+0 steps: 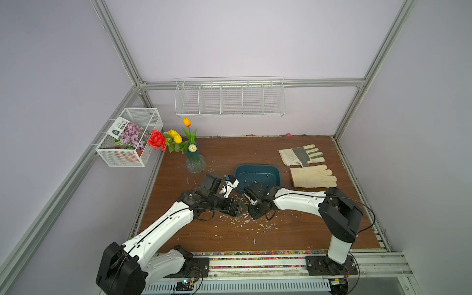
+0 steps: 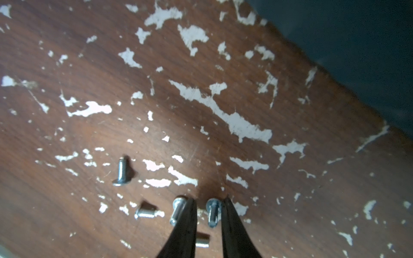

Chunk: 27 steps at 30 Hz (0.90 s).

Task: Put the screws on the desktop into the storage box
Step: Pick up the screw from the center of the board.

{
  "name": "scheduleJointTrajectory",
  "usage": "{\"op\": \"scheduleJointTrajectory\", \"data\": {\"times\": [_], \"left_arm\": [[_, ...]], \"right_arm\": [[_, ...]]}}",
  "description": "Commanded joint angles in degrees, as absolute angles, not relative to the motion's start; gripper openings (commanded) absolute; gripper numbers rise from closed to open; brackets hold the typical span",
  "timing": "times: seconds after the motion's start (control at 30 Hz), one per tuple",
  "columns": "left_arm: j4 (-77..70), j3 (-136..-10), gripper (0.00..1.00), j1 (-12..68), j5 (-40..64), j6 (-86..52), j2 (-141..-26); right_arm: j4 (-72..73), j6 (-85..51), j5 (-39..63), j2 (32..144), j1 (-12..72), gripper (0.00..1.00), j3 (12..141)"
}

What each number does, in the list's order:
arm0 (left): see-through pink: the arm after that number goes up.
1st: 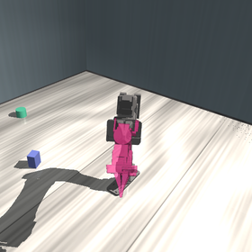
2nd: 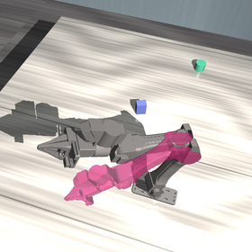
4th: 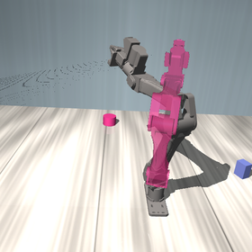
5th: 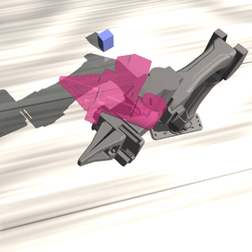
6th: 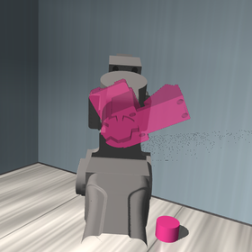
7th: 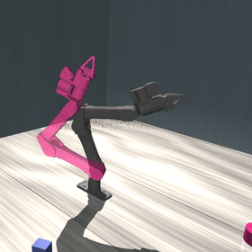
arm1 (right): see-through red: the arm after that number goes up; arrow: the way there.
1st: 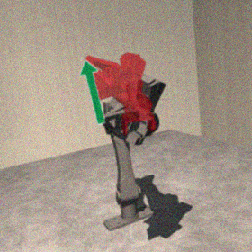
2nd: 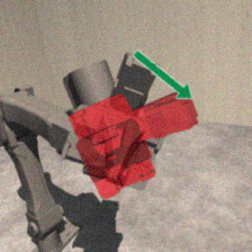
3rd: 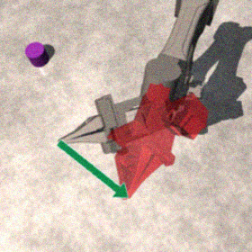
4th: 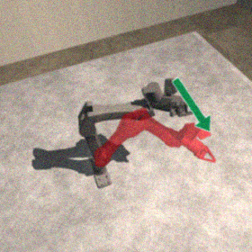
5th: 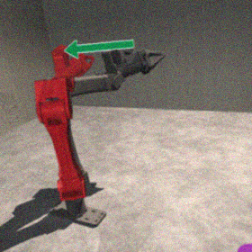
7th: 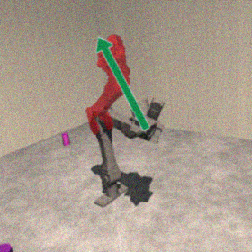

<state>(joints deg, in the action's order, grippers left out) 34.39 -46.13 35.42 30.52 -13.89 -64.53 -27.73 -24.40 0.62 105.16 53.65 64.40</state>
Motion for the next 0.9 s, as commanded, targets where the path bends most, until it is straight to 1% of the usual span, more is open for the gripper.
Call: {"op": "scheduleJointTrajectory", "data": {"times": [0.0, 0.4, 0.5, 0.87], "left_arm": [[34.0, -45.9, 0.97, 35.6, 31.4, -13.9, -64.9], [34.0, -45.8, 0.97, 35.6, 31.4, -13.9, -65.0], [34.0, -45.8, 0.97, 35.6, 31.4, -13.9, -64.9], [34.0, -45.9, 0.97, 35.6, 31.4, -13.9, -64.8]], "right_arm": [[-27.9, -24.0, -0.1, 106.3, 54.0, 0.23, 64.6], [-28.2, -23.8, -0.5, 106.0, 53.9, 0.2, 64.5], [-28.3, -23.7, -0.6, 106.0, 54.0, 0.17, 64.6], [-28.6, -23.7, -1.1, 105.4, 54.0, 0.14, 64.6]]}}
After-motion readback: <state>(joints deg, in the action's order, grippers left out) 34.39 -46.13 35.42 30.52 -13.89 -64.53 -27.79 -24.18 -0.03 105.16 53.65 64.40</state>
